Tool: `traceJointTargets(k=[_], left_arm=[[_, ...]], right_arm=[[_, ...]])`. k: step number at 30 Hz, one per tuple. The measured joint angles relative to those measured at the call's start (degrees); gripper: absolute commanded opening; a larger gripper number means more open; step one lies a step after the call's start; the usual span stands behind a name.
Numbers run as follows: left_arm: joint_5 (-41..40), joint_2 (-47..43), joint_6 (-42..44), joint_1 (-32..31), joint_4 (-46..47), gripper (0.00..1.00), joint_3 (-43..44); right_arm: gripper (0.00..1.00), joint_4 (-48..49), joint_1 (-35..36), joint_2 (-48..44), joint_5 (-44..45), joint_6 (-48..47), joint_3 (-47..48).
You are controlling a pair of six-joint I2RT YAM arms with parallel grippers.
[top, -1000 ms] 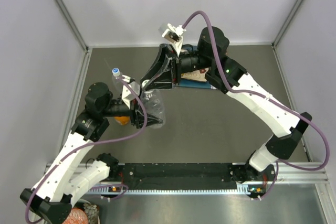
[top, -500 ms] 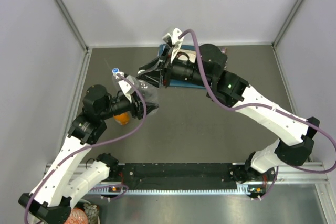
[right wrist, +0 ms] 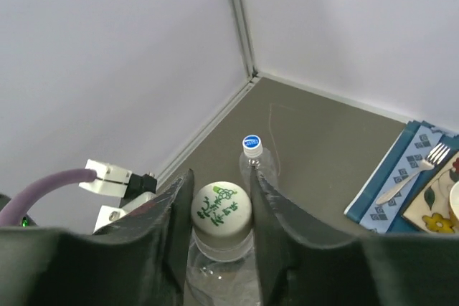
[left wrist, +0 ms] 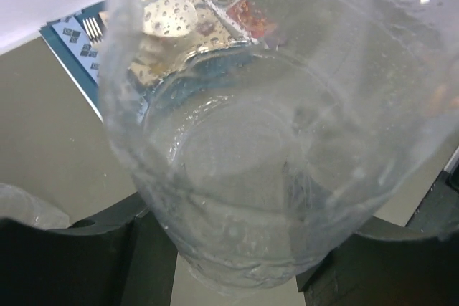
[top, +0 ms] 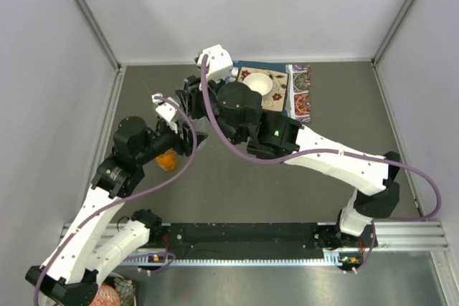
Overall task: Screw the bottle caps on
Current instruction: Screw the bottle cap onto the plastic bottle.
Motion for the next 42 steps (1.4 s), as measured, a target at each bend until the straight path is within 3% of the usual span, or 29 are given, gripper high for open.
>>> traceJointTargets(k=[3, 7, 12, 16, 21, 28, 37, 42], left_arm=[[-0.90, -0.04, -0.04, 0.11, 0.70, 0.01, 0.00], [-0.31, -0.50, -0.02, 0.24, 2.95, 0.01, -0.04], [3.45, -0.66, -0.09, 0.22, 5.97, 0.02, -0.15], [10.62, -0.28, -0.46, 0.24, 7.48, 0.02, -0.81], [26.25, 0.81, -1.03, 0.31, 8.70, 0.01, -1.25], [43.69, 1.53, -1.99, 0.33, 9.57, 0.00, -1.51], [49.70, 2.16, -2.10, 0.35, 9.57, 0.00, -1.51], [49.83, 2.14, -2.10, 0.35, 9.57, 0.00, -1.51]], right_arm=[[0.60, -2.23, 0.37, 1.09, 2.60, 0.07, 2.75], [0.70, -4.55, 0.17, 0.26, 0.44, 0.31, 4.31], [0.75, -6.45, -1.49, -4.31, -13.25, 2.43, 3.41], [0.77, -6.14, -7.17, -10.75, -27.58, 4.70, -0.48], [0.72, -3.65, -16.24, -16.37, -46.38, 5.73, -3.28], [0.63, -2.05, -19.15, -14.01, -68.70, 5.18, -3.34], [0.56, -2.01, -19.63, -6.60, -83.67, 6.43, -3.37], [0.40, 1.20, -19.67, -6.60, -86.97, 8.31, -3.37]])
